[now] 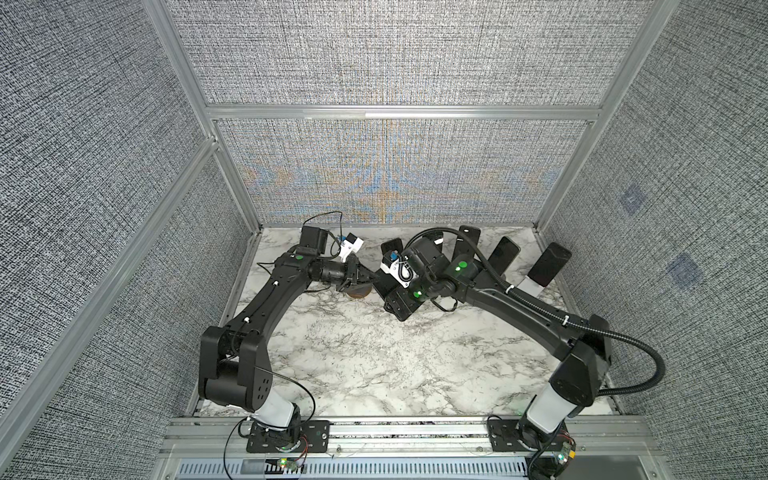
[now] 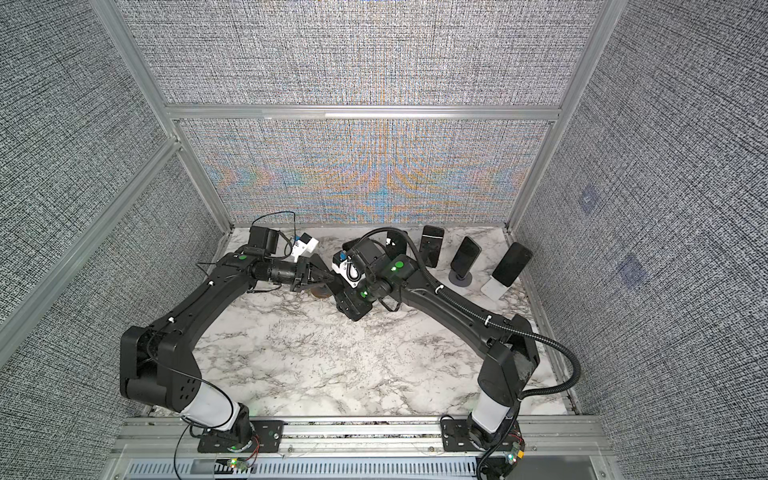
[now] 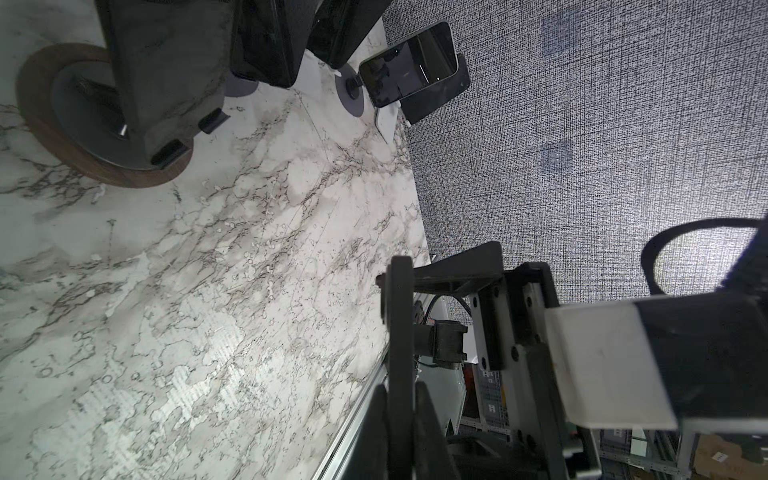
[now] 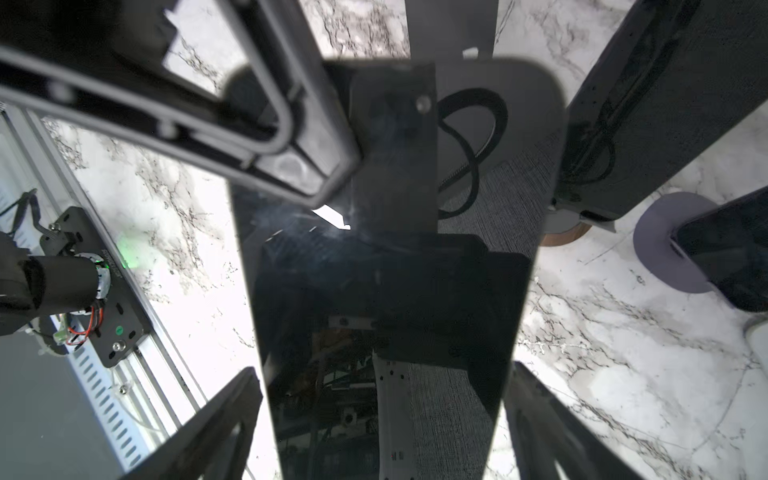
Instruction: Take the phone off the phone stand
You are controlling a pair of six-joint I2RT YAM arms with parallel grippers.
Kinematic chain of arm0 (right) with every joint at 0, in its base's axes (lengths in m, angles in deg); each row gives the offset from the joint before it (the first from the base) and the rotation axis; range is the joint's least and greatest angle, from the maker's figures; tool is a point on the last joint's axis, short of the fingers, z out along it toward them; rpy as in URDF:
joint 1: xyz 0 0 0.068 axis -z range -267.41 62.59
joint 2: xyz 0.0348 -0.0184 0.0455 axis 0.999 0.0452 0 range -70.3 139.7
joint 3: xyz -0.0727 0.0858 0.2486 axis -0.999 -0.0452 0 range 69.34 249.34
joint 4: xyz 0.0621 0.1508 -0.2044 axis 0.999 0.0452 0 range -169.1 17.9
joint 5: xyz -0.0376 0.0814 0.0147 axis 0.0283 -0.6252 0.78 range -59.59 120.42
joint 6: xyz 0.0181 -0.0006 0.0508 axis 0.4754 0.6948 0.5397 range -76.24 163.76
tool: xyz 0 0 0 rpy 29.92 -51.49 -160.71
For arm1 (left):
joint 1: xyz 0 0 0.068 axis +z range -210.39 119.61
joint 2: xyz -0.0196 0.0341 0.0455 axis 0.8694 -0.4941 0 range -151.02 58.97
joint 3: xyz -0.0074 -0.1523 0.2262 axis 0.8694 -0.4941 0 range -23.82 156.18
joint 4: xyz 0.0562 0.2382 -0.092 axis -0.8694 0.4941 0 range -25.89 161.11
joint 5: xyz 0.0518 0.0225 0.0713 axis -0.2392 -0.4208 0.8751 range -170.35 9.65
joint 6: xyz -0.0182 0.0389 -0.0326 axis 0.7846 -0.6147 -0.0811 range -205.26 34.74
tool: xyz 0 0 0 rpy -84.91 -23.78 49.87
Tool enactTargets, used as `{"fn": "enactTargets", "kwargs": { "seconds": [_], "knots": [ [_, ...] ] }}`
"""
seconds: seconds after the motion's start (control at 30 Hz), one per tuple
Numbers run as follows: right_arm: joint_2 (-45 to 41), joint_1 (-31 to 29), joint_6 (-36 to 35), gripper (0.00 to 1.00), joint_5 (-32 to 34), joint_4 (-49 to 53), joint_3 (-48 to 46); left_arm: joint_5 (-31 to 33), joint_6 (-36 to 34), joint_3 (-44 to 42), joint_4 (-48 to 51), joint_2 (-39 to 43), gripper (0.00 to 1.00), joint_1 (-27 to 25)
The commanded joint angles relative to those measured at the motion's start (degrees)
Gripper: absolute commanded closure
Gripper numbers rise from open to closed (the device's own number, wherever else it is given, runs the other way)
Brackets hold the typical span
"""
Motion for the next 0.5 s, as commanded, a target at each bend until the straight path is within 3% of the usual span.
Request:
{"fn": "enactTargets", "kwargs": {
  "seconds": [0.0,0.23,0.4,0.47],
  "knots": [
    [0.7,-0.1,0.3,0.15,0.7,2.1,1.1,-1.4,-2.4,0.8,1.2,-0.1,1.00,0.0],
    [0.0,-0.1,0.9,0.28,4.4,0.9,0.7,-1.0,-2.8,0.8,1.5,0.1,1.00,0.0],
    [-0.3,0.0,1.7,0.48,4.6,-1.5,-0.2,-0.9,-2.0,0.3,0.3,-0.1,1.00,-0.1],
    [-0.4,0.0,2.0,0.49,5.1,-2.2,-0.5,-0.7,-2.0,0.3,-0.1,-0.1,1.00,-0.2]
  ]
}}
